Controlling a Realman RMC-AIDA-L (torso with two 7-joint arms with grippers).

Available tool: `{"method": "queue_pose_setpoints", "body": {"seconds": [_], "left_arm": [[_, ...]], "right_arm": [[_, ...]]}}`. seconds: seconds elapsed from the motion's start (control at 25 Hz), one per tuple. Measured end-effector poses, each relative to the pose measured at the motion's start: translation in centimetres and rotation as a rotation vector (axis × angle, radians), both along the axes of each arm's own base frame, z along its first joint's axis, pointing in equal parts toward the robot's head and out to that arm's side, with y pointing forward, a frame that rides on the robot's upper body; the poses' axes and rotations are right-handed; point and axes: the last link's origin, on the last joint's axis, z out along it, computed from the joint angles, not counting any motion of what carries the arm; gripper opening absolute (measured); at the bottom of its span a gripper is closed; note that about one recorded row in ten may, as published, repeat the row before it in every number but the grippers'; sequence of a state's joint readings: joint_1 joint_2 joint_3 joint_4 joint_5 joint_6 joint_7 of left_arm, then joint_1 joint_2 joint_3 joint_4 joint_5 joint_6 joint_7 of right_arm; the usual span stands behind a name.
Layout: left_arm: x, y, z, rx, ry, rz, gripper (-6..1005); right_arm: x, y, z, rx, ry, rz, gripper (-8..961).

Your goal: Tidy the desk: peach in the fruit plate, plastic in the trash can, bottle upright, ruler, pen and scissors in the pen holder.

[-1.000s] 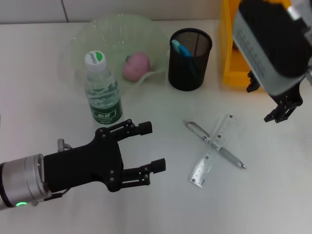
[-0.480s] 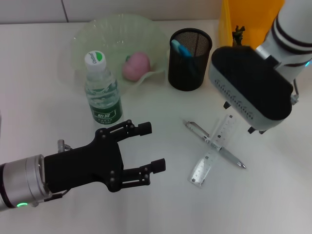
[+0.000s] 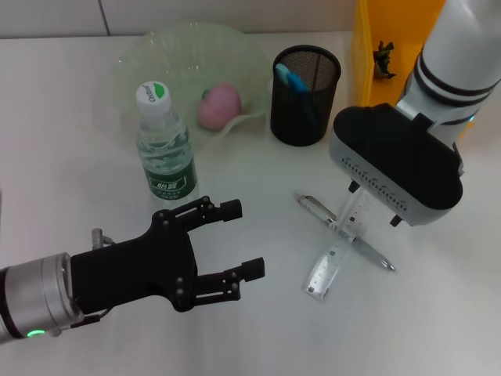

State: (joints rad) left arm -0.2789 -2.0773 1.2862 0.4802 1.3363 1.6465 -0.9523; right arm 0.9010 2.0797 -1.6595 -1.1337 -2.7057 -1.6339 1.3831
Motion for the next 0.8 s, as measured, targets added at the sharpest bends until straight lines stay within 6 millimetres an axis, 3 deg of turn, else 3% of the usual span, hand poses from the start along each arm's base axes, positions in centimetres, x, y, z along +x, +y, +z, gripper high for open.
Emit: {"method": "queue_pose_setpoints", "body": {"seconds": [0.4,0.8], "left_arm": [[0.0,0.6,-0.2,0.007,0.026,0.011,828],[0.0,0.9,-0.2,0.01,0.028,0.013,828]], "right_arm": [[1.0,0.6,-1.5,-0.036,-0.021,0.018,722],[0.8,1.3,-2.2,-0.049,-0.02,0.044,719]]}}
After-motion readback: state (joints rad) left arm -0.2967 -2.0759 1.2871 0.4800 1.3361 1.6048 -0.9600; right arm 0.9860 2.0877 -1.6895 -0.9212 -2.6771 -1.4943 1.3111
